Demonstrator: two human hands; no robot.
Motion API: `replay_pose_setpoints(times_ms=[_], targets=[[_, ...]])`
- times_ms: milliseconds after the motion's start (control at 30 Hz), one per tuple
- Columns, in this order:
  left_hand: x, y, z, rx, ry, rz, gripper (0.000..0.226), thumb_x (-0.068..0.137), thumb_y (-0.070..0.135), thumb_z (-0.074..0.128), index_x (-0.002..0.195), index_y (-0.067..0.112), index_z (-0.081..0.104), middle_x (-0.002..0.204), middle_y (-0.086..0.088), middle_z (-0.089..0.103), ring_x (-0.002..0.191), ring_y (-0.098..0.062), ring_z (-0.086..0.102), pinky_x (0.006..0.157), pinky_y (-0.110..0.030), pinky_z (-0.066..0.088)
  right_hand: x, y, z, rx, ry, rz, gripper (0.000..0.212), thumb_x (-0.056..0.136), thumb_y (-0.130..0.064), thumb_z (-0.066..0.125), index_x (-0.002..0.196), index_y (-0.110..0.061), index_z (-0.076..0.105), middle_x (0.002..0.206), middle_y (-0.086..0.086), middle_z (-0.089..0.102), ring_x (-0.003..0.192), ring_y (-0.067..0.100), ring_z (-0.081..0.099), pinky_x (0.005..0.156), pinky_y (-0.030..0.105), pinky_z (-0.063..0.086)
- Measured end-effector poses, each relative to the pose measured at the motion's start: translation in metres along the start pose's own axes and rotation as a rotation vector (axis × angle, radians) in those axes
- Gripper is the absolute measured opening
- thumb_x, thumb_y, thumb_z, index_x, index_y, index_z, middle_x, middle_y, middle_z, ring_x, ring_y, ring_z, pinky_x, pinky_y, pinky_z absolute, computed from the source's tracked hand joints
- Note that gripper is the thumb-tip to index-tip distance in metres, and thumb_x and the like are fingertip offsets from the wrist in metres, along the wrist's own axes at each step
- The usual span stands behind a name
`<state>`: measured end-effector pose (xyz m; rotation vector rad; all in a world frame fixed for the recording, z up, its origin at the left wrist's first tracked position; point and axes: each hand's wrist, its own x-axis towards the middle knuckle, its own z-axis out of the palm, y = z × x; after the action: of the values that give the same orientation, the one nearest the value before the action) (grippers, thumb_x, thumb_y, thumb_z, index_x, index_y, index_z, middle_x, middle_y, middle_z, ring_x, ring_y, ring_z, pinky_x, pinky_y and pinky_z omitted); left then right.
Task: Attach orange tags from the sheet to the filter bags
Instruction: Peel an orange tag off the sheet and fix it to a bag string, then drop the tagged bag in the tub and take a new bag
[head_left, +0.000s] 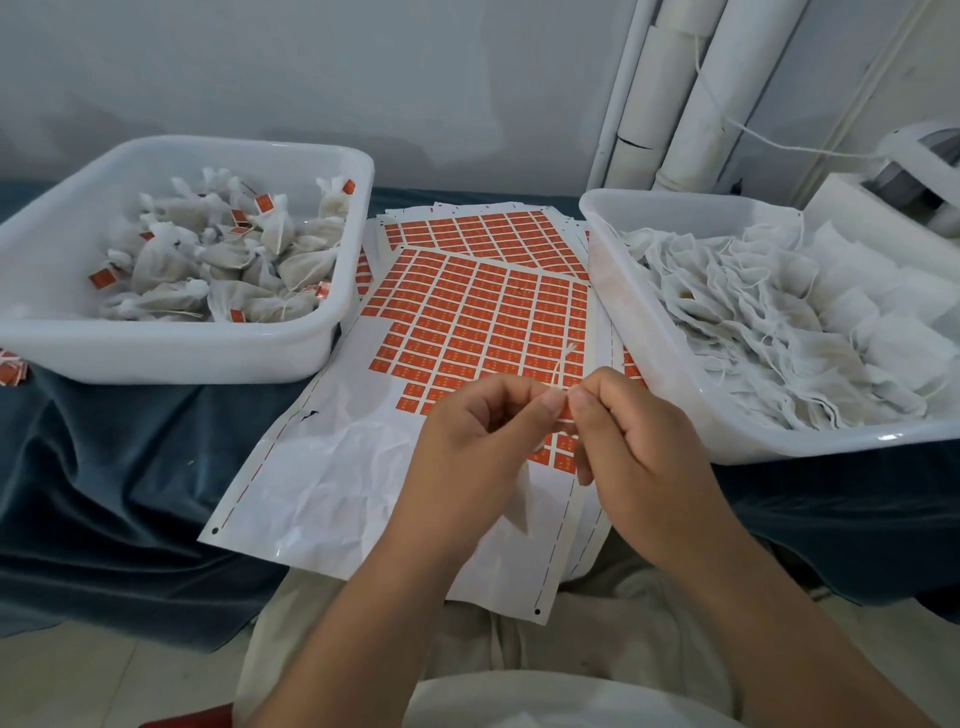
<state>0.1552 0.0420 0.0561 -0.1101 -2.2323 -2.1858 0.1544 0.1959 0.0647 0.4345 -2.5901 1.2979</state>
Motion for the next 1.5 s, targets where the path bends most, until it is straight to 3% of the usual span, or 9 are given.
replay_pose_setpoints(times_ms=[467,633,800,967,1067,1167,1267,1367,1500], targets=[[0.001,0.003,-0.002,-0.141,-0.091,-0.244,0.021,0.097,0.041,0.069,0.092,0.025,0.081,0.093,0.005,0.078,0.092,-0.012,0.072,0.095,-0.037,0.054,0.000,0.009,-0.005,0.203,-0.118,0.114,0.031,0.101,-0.040,0.039,0.078,-0.029,0.056,0.064,0.001,0.060,0.055,0.014,0.057,0.059,0.024,0.052],[0.010,0.016,-0.022,-0.121,0.122,-0.194,0.018,0.095,0.039,0.072,0.083,0.026,0.078,0.090,0.006,0.079,0.090,-0.014,0.076,0.082,-0.032,0.060,0.004,0.010,-0.013,0.234,-0.089,0.098,0.036,0.097,-0.051,0.035,0.108,-0.049,0.069,0.067,0.007,0.064,0.059,0.021,0.062,0.059,0.021,0.051],[0.043,0.048,-0.083,-0.010,0.375,0.072,0.006,0.093,0.034,0.076,0.090,0.032,0.081,0.089,0.008,0.079,0.080,-0.008,0.074,0.069,-0.028,0.061,0.003,0.009,-0.011,0.143,-0.103,0.044,0.034,0.101,-0.057,0.033,0.109,-0.055,0.066,0.067,0.003,0.064,0.060,0.019,0.062,0.058,0.022,0.051],[0.096,0.072,-0.157,0.340,0.617,0.289,0.015,0.091,0.030,0.069,0.086,0.030,0.082,0.080,0.013,0.078,0.065,0.000,0.065,0.060,-0.017,0.049,0.001,0.001,-0.007,-0.041,-0.151,0.021,0.038,0.096,-0.064,0.040,0.092,-0.040,0.069,0.067,-0.016,0.067,0.067,0.003,0.067,0.062,0.018,0.047],[0.127,0.065,-0.196,0.637,0.686,0.158,0.021,0.092,0.030,0.062,0.084,0.026,0.080,0.081,0.006,0.078,0.060,-0.006,0.061,0.059,-0.021,0.045,0.003,0.003,-0.009,-0.106,-0.150,0.007,0.032,0.092,-0.063,0.045,0.089,-0.042,0.067,0.073,-0.030,0.067,0.076,-0.005,0.067,0.065,0.017,0.045],[0.146,0.049,-0.221,0.921,0.653,-0.080,0.036,0.096,0.025,0.050,0.079,0.001,0.069,0.077,-0.020,0.069,0.074,-0.033,0.066,0.067,-0.032,0.044,0.004,0.007,-0.014,-0.122,-0.107,-0.007,0.031,0.093,-0.062,0.047,0.087,-0.041,0.069,0.074,-0.026,0.069,0.073,-0.001,0.068,0.063,0.018,0.046],[0.144,0.042,-0.221,1.098,0.614,-0.211,0.039,0.100,0.030,0.044,0.080,0.005,0.067,0.084,-0.016,0.067,0.091,-0.040,0.064,0.084,-0.042,0.048,0.006,0.010,-0.018,-0.128,-0.092,-0.020,0.032,0.095,-0.061,0.048,0.088,-0.038,0.070,0.074,-0.022,0.070,0.069,0.002,0.068,0.061,0.018,0.048],[0.132,0.046,-0.209,1.114,0.680,-0.003,0.039,0.100,0.044,0.051,0.121,0.020,0.073,0.117,-0.009,0.071,0.108,-0.032,0.065,0.095,-0.045,0.051,0.007,0.011,-0.023,-0.112,-0.102,-0.016,0.034,0.093,-0.063,0.048,0.089,-0.037,0.070,0.083,-0.025,0.072,0.072,-0.001,0.070,0.061,0.019,0.054],[0.085,0.062,-0.149,0.876,0.329,0.344,0.013,0.098,0.052,0.061,0.103,0.047,0.072,0.093,0.038,0.068,0.090,0.011,0.064,0.071,-0.012,0.045,0.012,0.011,-0.037,-0.076,-0.059,-0.028,0.036,0.093,-0.061,0.048,0.092,-0.035,0.073,0.082,-0.032,0.070,0.072,-0.009,0.069,0.068,0.006,0.049]])
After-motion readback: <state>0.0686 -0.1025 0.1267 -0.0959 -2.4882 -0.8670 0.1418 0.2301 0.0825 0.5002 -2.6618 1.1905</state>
